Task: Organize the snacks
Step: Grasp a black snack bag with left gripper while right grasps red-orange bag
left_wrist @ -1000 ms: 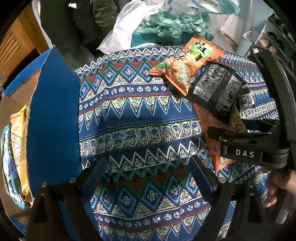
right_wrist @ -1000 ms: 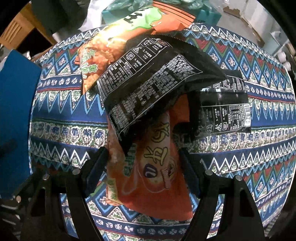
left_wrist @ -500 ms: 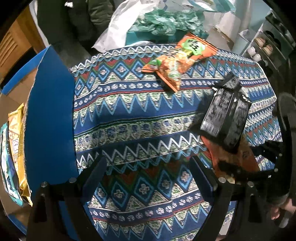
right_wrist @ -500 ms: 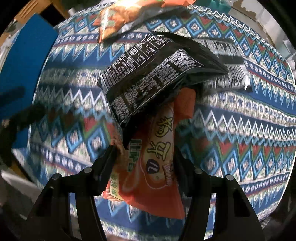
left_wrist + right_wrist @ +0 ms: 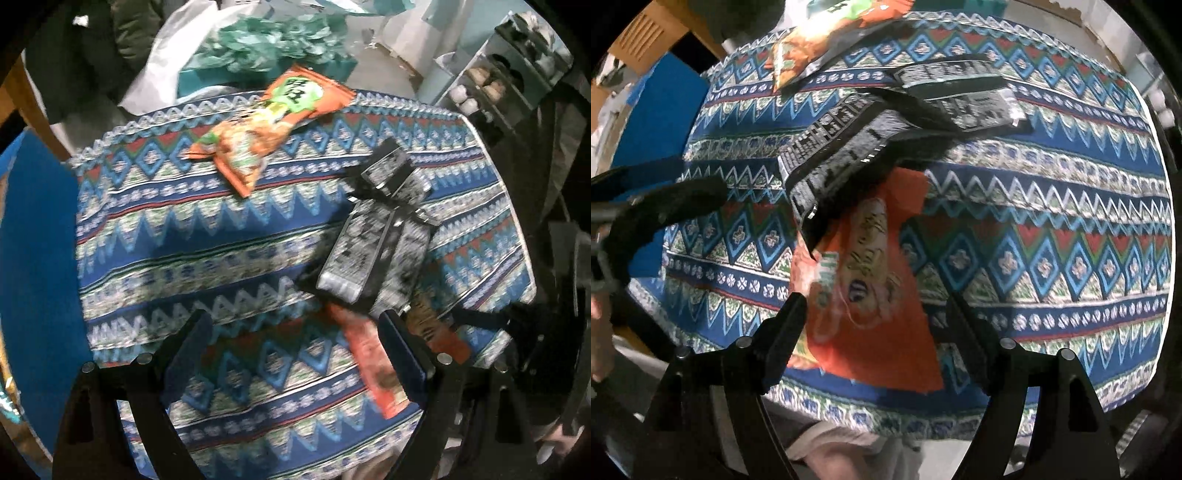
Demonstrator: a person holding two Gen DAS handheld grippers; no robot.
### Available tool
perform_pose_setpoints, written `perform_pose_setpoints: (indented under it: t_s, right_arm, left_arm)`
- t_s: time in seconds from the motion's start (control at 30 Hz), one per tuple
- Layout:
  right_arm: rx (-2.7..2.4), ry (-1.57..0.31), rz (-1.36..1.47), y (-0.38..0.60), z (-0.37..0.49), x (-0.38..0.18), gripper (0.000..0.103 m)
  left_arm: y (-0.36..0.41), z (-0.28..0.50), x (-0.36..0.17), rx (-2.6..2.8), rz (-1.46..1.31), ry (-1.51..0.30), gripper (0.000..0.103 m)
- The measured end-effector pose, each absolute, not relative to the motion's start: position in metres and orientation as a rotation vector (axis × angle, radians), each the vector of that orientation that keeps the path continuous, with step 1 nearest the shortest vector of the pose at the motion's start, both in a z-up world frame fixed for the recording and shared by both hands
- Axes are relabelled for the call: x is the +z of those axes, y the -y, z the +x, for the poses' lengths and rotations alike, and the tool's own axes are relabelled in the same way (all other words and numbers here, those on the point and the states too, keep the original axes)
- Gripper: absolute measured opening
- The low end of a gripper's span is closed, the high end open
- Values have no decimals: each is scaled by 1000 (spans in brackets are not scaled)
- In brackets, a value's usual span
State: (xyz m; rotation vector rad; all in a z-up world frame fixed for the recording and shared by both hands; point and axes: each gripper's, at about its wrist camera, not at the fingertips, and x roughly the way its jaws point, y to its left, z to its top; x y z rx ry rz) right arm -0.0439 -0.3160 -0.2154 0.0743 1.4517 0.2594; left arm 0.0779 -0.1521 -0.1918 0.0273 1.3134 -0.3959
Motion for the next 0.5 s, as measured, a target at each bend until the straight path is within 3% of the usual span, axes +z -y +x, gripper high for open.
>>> perform_pose_setpoints:
  t_s: [0.2,0.5]
  right_arm:
    - [169,-1383,146,365,-47,-190,77]
    - [28,-1316,338,413,-27,-180,77]
  left_arm:
    - [174,96,-198,-461,-43,-1346,93]
    - [216,105,-206,-549,94,-1334,93]
